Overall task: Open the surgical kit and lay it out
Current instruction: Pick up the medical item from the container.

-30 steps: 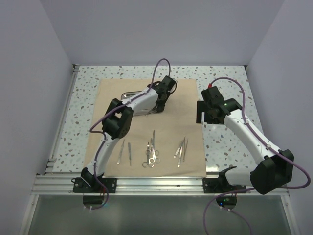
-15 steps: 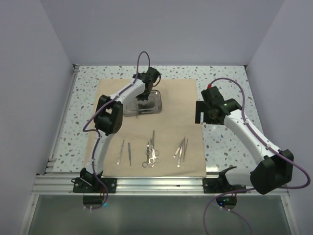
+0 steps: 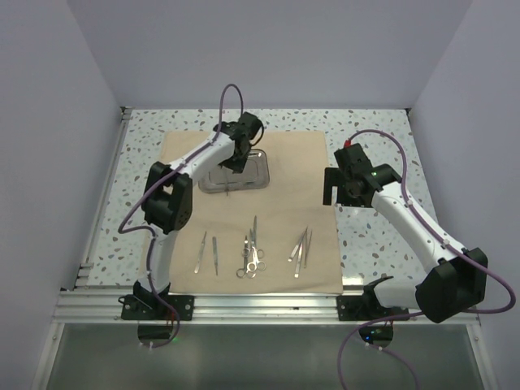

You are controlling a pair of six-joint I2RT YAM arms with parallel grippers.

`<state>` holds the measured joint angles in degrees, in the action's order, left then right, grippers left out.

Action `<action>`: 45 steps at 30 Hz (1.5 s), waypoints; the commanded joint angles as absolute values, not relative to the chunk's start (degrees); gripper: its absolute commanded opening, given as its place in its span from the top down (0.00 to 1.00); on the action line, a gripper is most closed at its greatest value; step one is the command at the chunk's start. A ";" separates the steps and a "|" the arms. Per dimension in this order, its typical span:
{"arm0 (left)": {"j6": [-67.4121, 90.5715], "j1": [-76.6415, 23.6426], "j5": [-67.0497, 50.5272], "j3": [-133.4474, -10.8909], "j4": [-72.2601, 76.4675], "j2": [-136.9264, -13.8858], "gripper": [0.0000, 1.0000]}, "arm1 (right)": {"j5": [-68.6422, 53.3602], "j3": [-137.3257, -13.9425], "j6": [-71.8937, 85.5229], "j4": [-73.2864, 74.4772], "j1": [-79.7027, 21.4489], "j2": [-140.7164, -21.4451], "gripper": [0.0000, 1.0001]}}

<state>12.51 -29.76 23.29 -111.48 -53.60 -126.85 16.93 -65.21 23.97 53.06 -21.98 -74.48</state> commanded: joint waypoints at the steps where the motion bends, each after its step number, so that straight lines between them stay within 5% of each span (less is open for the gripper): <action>1: 15.55 -29.44 20.66 -105.58 -53.44 -119.80 0.52 | 16.08 -65.13 24.43 51.68 -21.62 -73.13 0.02; 13: 22.85 -28.92 13.19 -91.50 -45.62 -115.13 0.52 | 15.65 -64.86 24.61 51.86 -21.62 -73.12 0.02; 37: 27.25 -26.72 13.01 -90.44 -40.96 -119.35 0.58 | 15.56 -65.39 25.14 52.29 -21.71 -74.27 0.02; 45: 27.60 -26.54 12.22 -87.72 -38.41 -120.94 0.67 | 15.91 -65.04 25.22 52.65 -21.62 -74.00 0.02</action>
